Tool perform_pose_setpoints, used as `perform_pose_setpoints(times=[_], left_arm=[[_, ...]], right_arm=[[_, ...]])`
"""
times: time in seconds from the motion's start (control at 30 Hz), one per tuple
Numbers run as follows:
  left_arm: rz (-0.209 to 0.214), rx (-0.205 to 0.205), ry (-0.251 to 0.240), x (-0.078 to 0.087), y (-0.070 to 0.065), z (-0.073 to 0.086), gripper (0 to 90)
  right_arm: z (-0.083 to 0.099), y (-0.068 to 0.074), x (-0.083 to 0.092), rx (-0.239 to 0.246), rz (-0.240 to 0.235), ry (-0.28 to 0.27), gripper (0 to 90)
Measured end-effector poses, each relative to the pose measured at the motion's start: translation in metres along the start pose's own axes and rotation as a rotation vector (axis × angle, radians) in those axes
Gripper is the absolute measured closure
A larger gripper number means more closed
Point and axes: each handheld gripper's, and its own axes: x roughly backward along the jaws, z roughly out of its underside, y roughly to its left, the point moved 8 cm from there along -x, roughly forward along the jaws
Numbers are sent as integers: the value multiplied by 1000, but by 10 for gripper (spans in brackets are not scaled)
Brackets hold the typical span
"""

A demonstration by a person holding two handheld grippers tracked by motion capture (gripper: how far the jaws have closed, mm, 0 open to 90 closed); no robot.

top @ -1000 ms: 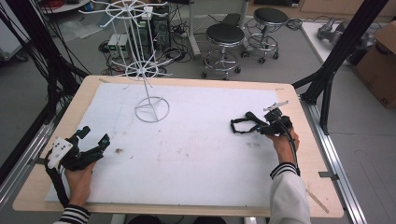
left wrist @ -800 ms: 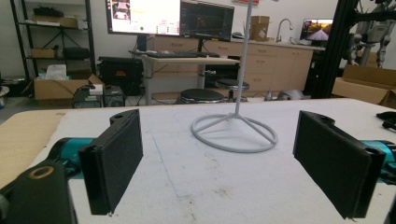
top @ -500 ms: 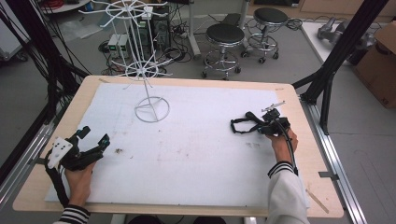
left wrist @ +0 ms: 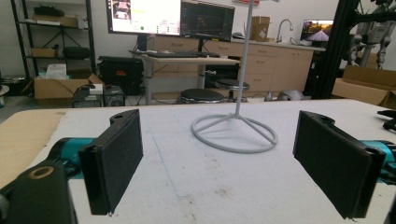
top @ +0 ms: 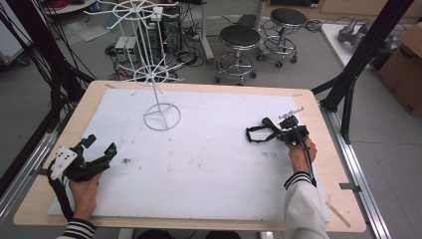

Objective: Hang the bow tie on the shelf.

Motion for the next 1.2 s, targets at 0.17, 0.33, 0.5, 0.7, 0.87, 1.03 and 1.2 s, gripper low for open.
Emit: perform_pose_setpoints(times=[0.17, 0.33, 0.5, 0.7, 0.87, 1.03, 1.2], left_arm=[[1, 0, -1, 0, 0, 0, 162], [2, 1, -1, 0, 0, 0, 162], [2, 0, -3, 0, -1, 0, 162], [3, 1, -3, 0, -1, 0, 162], [4, -8, -2, 0, -2, 0, 162], [5, -7, 1, 0, -1, 0, 162], [5, -8, -1, 0, -2, 0, 162]], right_arm=[[-2, 1, 2, -22, -10, -24, 849], [-8, 4, 7, -67, -59, -92, 851], [-13, 8, 12, -118, -118, -155, 851], [-26, 21, 25, -160, -199, -270, 851], [-41, 32, 37, -159, -270, -401, 850], [-50, 38, 45, -122, -299, -480, 849], [-60, 45, 59, -115, -346, -591, 849]])
